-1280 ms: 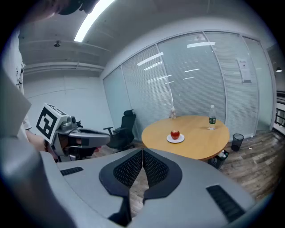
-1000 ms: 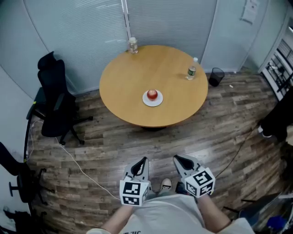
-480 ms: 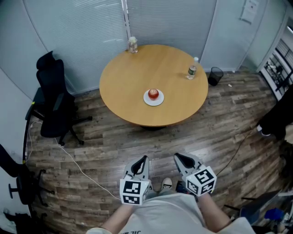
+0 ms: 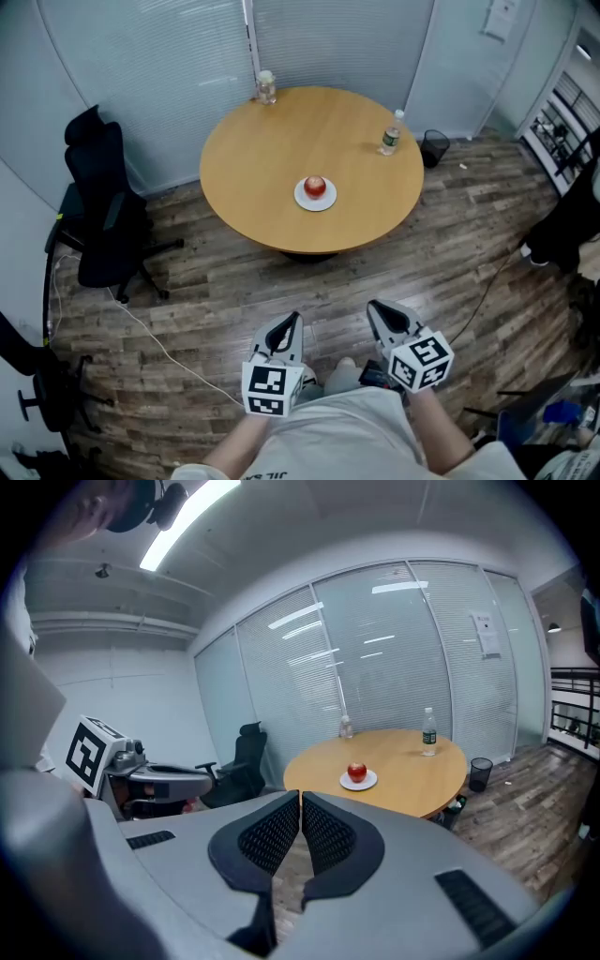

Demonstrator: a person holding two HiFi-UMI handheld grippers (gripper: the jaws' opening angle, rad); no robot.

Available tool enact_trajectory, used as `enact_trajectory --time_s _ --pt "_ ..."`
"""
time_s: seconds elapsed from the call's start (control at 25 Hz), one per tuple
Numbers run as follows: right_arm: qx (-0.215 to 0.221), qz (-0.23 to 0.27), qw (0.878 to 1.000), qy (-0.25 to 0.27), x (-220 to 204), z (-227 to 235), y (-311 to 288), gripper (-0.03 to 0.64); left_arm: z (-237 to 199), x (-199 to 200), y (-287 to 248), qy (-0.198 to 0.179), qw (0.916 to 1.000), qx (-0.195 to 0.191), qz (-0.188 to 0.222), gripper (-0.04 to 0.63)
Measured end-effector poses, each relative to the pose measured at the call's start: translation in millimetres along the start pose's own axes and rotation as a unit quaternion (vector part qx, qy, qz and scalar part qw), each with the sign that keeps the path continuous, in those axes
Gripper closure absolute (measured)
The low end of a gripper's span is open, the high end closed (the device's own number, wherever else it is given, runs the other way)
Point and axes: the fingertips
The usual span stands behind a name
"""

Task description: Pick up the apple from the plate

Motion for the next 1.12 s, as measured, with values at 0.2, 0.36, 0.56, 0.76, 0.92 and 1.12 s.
enact_trajectory --time_s 0.2,0.36,0.56,0.76,0.92,1.12 --pt "-0.012 0.001 1.0 0.0 2.7 6.9 -3.9 0.584 -3.5 -3.0 -7.0 0.001 0.9999 -0.011 -0.003 0.592" --pt "-0.012 -0.001 1.0 -0.005 8.7 19.8 -17.8 0.584 -9.3 -1.2 -25.4 0.002 0.9999 -0.012 -0.007 0.592" --pt "-0.009 -0.008 1.0 -0.015 26.6 54.0 -57.3 0.584 -30.6 3.6 -70.4 0.003 0.9998 -0.003 -0.018 0.592" --pt "-0.001 -0.009 1.0 -0.014 72.3 97.6 -110.8 0.584 -65.6 25.8 -133.8 0.008 0.9997 0.014 -0.017 0.592" --pt "0.008 -0.006 1.0 -0.009 119.4 133.3 -148.9 0.584 -94.3 57.2 -187.1 0.008 0.9994 0.032 -0.008 0.592" --pt "0.031 -0.012 0.999 -0.002 155.7 161.7 -188.4 0.584 -114.4 76.3 -238.2 0.012 0.9985 0.05 -0.016 0.592"
Point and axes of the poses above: the fingertips, and each gripper's own axes: y backward along the fingers, z to its right, x out of its top, and after that the axes turned 15 degrees about -y, right-handed
